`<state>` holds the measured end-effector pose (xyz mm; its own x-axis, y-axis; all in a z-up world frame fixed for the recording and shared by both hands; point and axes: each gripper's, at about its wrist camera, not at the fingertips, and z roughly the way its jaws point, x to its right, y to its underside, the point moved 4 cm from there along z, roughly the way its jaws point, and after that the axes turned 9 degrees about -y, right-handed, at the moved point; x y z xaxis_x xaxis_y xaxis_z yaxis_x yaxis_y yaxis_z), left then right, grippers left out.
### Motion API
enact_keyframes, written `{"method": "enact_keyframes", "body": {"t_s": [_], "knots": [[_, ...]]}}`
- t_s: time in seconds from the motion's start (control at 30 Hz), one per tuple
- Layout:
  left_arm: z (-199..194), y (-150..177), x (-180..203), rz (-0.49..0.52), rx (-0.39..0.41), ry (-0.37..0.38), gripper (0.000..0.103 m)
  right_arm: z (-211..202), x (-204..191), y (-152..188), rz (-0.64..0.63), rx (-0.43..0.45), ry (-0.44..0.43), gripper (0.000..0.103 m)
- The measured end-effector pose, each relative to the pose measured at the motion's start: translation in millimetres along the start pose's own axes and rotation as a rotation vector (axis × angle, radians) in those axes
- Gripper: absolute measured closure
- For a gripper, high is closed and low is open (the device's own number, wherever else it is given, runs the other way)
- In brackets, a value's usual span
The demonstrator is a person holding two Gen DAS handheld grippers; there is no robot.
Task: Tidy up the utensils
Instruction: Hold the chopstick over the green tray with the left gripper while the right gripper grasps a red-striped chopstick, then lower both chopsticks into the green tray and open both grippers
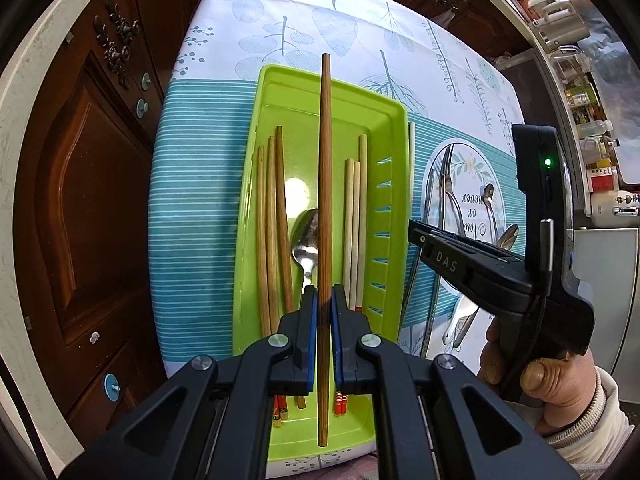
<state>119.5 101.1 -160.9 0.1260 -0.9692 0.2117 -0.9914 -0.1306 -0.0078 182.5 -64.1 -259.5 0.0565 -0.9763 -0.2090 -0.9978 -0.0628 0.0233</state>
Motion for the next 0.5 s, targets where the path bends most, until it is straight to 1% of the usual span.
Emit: {"method": "enact_keyframes", "body": {"t_s": [0.2, 0.4, 0.5], "knots": [[3, 2, 0, -0.004, -0.009, 0.000, 0.099, 3, -10, -1, -0.055, -0.015, 0.052, 0.098], [3, 2, -4, -0.011, -0.011, -0.004, 0.099, 8, -22, 5, -0.138, -0.007, 0.109, 0.096], [4, 3, -3, -0.011, -0.014, -0.004, 0.099, 8, -25, 8, -0.125, 0.005, 0.103, 0.097]]}}
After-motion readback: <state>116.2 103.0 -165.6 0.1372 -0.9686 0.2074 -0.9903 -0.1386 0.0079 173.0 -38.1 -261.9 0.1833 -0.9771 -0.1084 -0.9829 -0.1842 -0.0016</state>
